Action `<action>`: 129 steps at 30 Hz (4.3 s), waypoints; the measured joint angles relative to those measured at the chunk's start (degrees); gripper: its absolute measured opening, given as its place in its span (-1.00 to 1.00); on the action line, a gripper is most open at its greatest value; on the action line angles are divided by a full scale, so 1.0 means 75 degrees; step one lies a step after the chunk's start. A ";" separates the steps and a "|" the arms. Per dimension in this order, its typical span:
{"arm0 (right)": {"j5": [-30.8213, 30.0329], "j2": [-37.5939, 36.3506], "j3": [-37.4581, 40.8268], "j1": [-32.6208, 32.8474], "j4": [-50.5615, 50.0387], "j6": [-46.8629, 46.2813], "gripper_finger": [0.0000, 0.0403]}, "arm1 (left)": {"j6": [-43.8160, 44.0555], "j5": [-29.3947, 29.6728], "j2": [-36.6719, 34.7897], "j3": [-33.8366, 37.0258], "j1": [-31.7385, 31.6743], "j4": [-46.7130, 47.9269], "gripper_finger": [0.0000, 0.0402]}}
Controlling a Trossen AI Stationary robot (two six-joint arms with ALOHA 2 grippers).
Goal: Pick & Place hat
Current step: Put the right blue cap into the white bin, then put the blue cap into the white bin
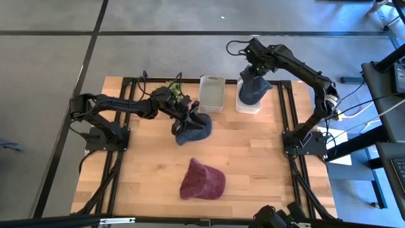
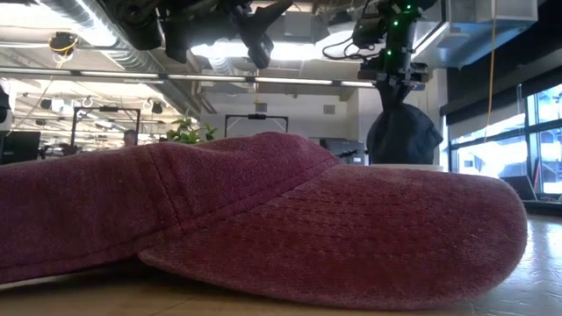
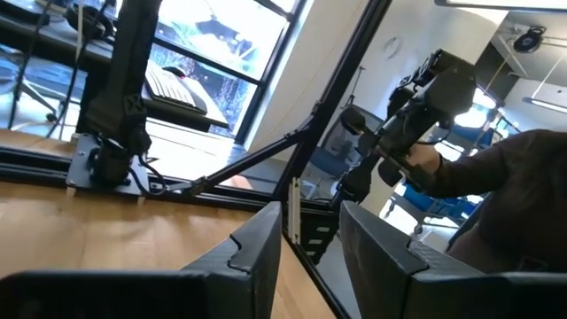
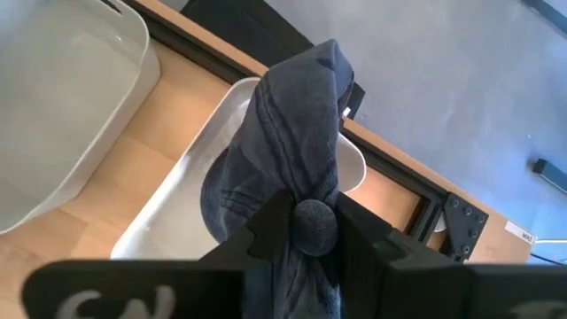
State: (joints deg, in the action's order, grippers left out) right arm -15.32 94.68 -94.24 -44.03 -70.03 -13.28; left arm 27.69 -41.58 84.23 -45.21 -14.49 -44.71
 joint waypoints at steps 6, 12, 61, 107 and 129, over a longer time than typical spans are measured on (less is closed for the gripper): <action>0.0051 0.0216 0.0000 0.0000 -0.0168 0.0256 -0.61 | 0.0013 -0.0009 0.0000 0.0000 0.0078 0.0001 -0.43; 0.0059 0.0302 0.0000 0.0000 -0.0131 0.0480 -0.60 | 0.0025 -0.0009 0.0000 0.0000 0.0095 0.0001 -0.43; 0.1805 -0.0138 -0.1856 0.2356 0.1582 0.2883 0.04 | 0.1968 0.0814 -0.0141 0.0000 0.1194 0.2887 -0.43; 0.1795 -0.0127 -0.1851 0.2352 0.1648 0.3040 0.04 | 0.6492 1.0070 0.0134 -0.0009 0.3534 0.8825 -0.43; 0.1793 -0.0127 -0.1848 0.2350 0.1787 0.3028 0.04 | 0.6748 0.8613 0.1364 -0.0009 0.3566 0.8873 -0.43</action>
State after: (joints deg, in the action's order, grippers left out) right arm -1.87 93.73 -108.09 -26.40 -56.62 9.43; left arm 78.30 23.02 94.45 -45.28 12.25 21.84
